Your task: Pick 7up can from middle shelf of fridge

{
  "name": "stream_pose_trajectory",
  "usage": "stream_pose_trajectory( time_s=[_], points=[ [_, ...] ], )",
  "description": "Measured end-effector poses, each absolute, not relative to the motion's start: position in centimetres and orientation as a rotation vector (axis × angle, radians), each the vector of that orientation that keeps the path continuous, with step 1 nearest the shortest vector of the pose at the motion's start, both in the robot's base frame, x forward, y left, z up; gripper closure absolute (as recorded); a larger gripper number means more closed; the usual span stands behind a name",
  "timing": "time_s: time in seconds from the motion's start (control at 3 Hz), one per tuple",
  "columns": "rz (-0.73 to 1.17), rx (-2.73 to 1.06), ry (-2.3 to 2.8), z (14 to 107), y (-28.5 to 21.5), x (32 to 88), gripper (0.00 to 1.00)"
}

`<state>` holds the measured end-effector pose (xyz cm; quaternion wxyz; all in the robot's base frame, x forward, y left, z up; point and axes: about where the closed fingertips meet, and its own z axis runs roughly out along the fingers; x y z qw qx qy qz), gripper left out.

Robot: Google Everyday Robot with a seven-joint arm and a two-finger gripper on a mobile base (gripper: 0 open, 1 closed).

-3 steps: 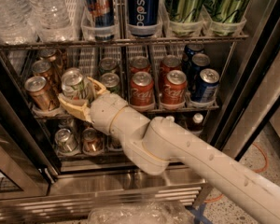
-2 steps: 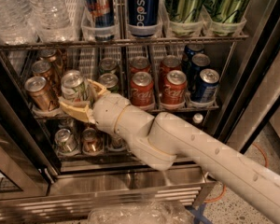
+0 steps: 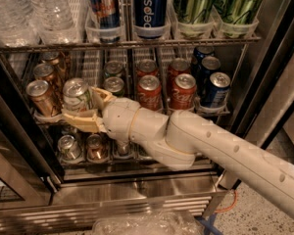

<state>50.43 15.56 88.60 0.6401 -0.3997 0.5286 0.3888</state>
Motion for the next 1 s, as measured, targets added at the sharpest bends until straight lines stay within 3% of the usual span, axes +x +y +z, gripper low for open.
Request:
stream_pose_trajectory(
  time_s=[1.0],
  points=[
    [0.911, -0.953, 1.249, 87.4, 11.2, 47.8, 1.0]
  ],
)
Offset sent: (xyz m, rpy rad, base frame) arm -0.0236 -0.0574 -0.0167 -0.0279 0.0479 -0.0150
